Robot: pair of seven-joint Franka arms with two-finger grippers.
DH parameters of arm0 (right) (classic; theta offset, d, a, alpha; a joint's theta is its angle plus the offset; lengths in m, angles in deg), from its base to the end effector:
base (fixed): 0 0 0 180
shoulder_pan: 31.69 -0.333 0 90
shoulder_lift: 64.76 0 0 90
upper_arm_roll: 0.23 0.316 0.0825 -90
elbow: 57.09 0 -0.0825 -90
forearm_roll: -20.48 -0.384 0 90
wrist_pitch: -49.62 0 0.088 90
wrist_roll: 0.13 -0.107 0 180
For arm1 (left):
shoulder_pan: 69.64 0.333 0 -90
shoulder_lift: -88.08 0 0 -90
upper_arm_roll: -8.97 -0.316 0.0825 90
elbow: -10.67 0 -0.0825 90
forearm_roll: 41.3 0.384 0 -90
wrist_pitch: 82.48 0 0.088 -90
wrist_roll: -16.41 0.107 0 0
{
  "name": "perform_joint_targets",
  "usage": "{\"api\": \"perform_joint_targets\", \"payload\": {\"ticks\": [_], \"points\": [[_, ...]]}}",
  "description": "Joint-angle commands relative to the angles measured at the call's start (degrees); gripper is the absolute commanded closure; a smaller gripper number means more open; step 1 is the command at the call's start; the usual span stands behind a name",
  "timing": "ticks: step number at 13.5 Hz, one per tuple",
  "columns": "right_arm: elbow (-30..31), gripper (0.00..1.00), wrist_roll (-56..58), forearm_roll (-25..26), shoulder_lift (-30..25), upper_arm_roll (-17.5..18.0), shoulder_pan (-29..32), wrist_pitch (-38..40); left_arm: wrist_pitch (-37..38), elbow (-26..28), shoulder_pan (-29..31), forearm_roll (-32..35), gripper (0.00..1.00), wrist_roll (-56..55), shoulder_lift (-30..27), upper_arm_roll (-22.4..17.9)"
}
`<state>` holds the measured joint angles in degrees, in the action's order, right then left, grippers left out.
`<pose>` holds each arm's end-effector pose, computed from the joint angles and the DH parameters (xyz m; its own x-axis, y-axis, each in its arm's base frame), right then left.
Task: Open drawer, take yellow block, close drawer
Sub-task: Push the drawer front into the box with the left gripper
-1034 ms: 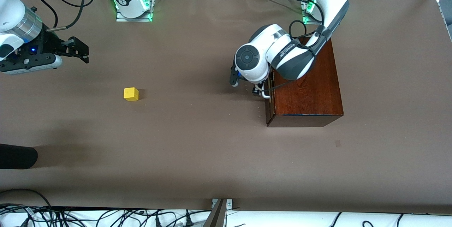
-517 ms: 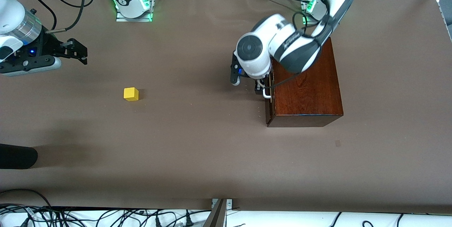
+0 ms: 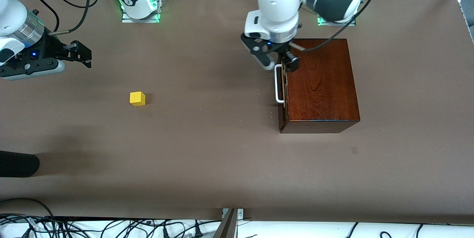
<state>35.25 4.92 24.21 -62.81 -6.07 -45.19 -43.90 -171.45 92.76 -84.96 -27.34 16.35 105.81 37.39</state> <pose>0.5645 0.0702 0.5917 0.9745 0.2237 -0.0194 0.2245 -0.9722 0.0669 0.4987 -0.3848 0.5226 0.7162 -0.6812 -0.1518 -0.6966 -0.7110 -0.0960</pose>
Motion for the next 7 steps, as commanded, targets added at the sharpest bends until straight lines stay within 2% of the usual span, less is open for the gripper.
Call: {"api": "perform_joint_targets", "payload": {"ticks": [1, 4, 6, 7], "points": [[-1.56, 0.0, -0.13, 0.4, 0.68, 0.31, 0.59, 0.89, 4.32, -6.3, 6.41, -1.56, 0.0, -6.36, -0.51, -0.21], [-1.47, 0.0, -0.48, 0.23, 0.68, 0.3, 0.59, 0.97, 3.46, -5.54, 6.61, -4.8, 0.0, -10.65, -6.2, -9.84], [-1.47, 0.0, -0.48, -0.39, 0.68, 0.22, 0.68, 1.32, 2.06, -1.26, 6.61, -13.04, 0.0, -10.75, -10.59, -18.62], [-1.38, 0.0, -0.48, -0.91, 0.68, 0.04, 0.76, 1.41, 0.83, 2.25, 6.61, -14.38, 0.0, -10.06, -13.14, -22.66]]}}
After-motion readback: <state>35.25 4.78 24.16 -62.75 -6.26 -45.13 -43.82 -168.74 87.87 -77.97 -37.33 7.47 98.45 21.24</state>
